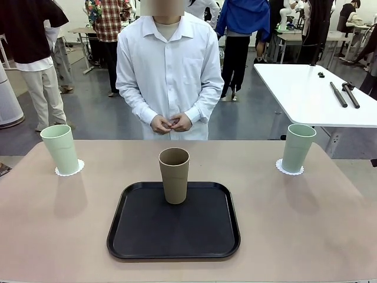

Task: Place coasters on the table and set cups on them.
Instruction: Take one Reusable plastic cup from the Flat Tray and place it on a coaster set by the human.

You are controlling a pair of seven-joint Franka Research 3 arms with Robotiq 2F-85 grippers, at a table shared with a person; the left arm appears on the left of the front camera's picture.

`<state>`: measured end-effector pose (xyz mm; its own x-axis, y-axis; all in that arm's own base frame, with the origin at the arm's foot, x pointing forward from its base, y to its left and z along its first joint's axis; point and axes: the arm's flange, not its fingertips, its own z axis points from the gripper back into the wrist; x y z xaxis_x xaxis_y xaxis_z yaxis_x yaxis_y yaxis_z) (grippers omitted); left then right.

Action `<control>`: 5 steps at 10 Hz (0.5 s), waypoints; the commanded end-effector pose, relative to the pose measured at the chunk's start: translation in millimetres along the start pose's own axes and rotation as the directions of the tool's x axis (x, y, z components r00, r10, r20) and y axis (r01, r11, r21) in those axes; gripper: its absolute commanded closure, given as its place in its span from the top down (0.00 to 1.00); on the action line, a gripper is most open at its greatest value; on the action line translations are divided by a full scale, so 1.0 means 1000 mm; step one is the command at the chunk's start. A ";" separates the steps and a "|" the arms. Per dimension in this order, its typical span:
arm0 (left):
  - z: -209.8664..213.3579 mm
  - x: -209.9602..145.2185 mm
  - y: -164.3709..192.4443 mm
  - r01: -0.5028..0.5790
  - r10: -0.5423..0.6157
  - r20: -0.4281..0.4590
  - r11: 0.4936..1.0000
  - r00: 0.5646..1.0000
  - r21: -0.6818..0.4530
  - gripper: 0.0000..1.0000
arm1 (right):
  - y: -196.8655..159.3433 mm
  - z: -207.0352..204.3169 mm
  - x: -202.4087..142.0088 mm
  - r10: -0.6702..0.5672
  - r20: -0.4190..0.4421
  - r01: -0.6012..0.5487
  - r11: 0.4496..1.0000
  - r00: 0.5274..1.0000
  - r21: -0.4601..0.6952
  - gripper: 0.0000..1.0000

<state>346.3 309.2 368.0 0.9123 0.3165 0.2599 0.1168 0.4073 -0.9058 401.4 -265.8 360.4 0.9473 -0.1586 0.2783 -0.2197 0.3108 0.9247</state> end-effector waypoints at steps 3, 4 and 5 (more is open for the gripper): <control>0.001 -0.002 -0.002 0.002 -0.002 0.004 1.000 1.000 -0.002 1.00 | 0.002 0.000 0.001 -0.014 -0.001 0.014 1.000 1.000 -0.004 1.00; 0.001 -0.002 -0.002 0.002 -0.002 0.004 1.000 1.000 -0.002 1.00 | 0.002 0.000 0.001 -0.014 -0.001 0.014 1.000 1.000 -0.004 1.00; 0.001 -0.002 -0.002 0.002 -0.002 0.004 1.000 1.000 -0.002 1.00 | 0.002 0.000 0.001 -0.014 -0.001 0.014 1.000 1.000 -0.004 1.00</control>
<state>346.3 309.2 368.0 0.9123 0.3165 0.2599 0.1168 0.4073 -0.9058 401.4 -265.8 360.4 0.9473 -0.1586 0.2783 -0.2197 0.3108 0.9247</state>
